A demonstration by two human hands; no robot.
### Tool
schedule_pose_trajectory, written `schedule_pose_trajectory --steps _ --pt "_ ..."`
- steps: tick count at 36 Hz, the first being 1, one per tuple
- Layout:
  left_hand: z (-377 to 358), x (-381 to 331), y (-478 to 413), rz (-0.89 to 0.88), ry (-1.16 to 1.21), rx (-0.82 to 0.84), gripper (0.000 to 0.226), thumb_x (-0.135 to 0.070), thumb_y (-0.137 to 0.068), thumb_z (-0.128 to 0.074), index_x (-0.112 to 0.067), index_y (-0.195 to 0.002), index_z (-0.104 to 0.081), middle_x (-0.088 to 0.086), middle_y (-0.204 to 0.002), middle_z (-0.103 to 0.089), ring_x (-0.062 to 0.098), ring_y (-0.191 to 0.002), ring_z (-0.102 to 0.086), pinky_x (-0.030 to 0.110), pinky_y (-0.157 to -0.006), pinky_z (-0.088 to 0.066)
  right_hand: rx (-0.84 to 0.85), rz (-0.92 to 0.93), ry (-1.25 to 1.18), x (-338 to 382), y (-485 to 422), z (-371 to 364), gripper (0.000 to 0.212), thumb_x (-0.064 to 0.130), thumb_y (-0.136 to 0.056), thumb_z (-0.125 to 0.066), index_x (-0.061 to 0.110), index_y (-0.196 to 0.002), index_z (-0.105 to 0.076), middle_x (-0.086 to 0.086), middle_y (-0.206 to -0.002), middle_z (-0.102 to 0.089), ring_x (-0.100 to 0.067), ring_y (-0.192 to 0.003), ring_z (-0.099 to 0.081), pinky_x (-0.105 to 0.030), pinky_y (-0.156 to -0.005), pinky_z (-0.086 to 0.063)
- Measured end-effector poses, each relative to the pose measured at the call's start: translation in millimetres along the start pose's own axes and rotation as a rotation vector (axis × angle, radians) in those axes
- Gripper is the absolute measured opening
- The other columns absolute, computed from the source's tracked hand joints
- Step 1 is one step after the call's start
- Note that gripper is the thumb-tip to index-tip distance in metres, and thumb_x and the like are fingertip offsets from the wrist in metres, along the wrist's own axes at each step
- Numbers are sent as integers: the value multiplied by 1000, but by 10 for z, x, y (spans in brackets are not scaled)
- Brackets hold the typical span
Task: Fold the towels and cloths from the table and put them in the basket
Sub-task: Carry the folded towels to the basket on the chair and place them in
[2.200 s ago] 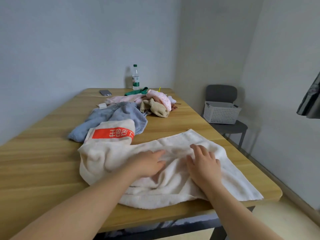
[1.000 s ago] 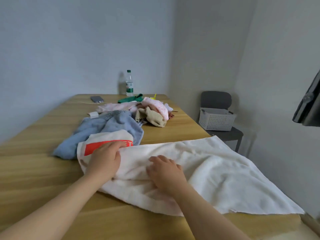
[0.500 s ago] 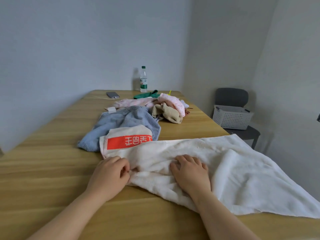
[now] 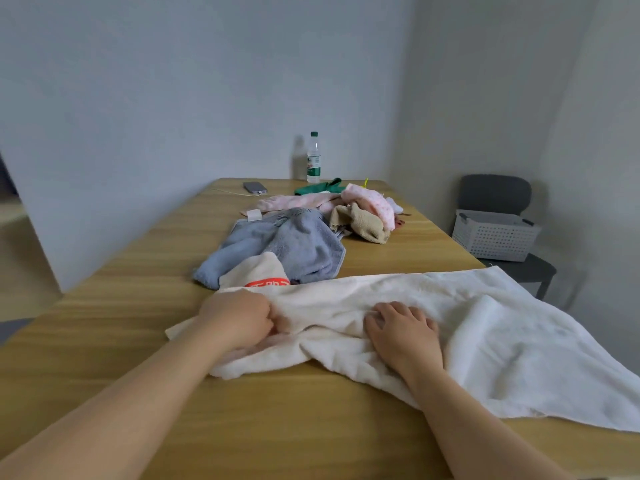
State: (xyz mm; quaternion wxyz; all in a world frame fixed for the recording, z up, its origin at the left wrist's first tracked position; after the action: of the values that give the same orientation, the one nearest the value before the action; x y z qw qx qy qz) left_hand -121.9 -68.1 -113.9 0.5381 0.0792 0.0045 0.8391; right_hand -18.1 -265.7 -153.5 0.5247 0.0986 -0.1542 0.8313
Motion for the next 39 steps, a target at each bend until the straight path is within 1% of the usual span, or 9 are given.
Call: schedule_pose_trajectory --steps 5,9,13,15,18,21,26,30,39 --pt "-275 -82 -60 -106 121 -90 40 -32 -97 -36 -17 -133 -43 8 -140 -38 27 -127 -36 33 -101 -32 -2 6 6 3 9 -4 39 41 -96 -29 29 -127 -49 10 -137 -45 -18 -129 -35 -35 -104 -23" --pt "-143 -49 -61 -91 1 35 52 -46 -92 -36 -21 -138 -38 5 -142 -41 25 -128 -40 35 -99 -37 -7 9 7 2 13 6 39 42 -97 -29 29 -128 -49 9 -138 -45 -18 -130 -34 -35 -104 -22" --pt "31 35 27 48 -26 233 36 -41 -78 -48 -20 -105 -61 -1 -83 -70 11 -63 -65 20 -59 -46 -4 14 19 0 15 11 40 42 -97 -28 29 -129 -48 9 -139 -44 -18 -130 -33 -34 -104 -22" --pt "43 74 50 127 -22 248 31 -39 -79 -46 -18 -93 -64 -2 -62 -65 9 -60 -65 18 -60 -45 -3 14 19 2 11 11 40 42 -97 -28 29 -129 -48 9 -139 -44 -18 -130 -33 -34 -104 -22" --pt "36 109 17 230 -11 -28 34 -43 -88 -45 -25 -114 -58 -3 -114 -61 15 -109 -57 25 -78 -42 -14 9 28 -4 5 8 39 42 -97 -29 29 -128 -48 8 -138 -45 -18 -129 -34 -34 -104 -23" --pt "-139 57 -18 215 96 -179 37 -36 -91 -42 -21 -124 -47 1 -131 -48 22 -121 -47 31 -89 -41 -22 7 26 -3 3 -2 38 41 -96 -29 29 -126 -50 8 -136 -46 -19 -128 -35 -35 -103 -23" --pt "-438 -76 -23 223 270 -66 55 -52 -94 -24 -29 -144 -17 0 -154 -17 28 -140 -16 53 -108 -18 14 42 13 -3 -9 -13 40 42 -96 -29 32 -130 -46 11 -139 -43 -17 -131 -32 -35 -104 -22" --pt "-445 -1 13 209 195 6 62 -65 -90 -18 -40 -145 -9 -2 -156 -8 29 -141 -12 61 -106 -17 89 102 17 -11 -4 -4 45 49 -95 -31 36 -136 -40 16 -145 -35 -15 -136 -25 -34 -108 -18" --pt "-177 305 222 244 139 143 53 -64 -86 -24 -34 -125 -43 -3 -138 -43 23 -127 -39 44 -102 -33 262 80 -87 -38 39 68 41 55 -91 -41 38 -128 -49 17 -138 -43 -13 -136 -29 -34 -110 -19"
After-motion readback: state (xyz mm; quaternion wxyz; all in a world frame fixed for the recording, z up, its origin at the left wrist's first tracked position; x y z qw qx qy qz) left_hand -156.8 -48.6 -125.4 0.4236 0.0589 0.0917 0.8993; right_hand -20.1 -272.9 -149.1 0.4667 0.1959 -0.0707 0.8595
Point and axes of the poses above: each hand's wrist, its own y-axis away from the middle knuckle, its own z-axis out of the back of the hand, x = y × z, the point moved 4 cm from there along -y, towards the middle knuckle
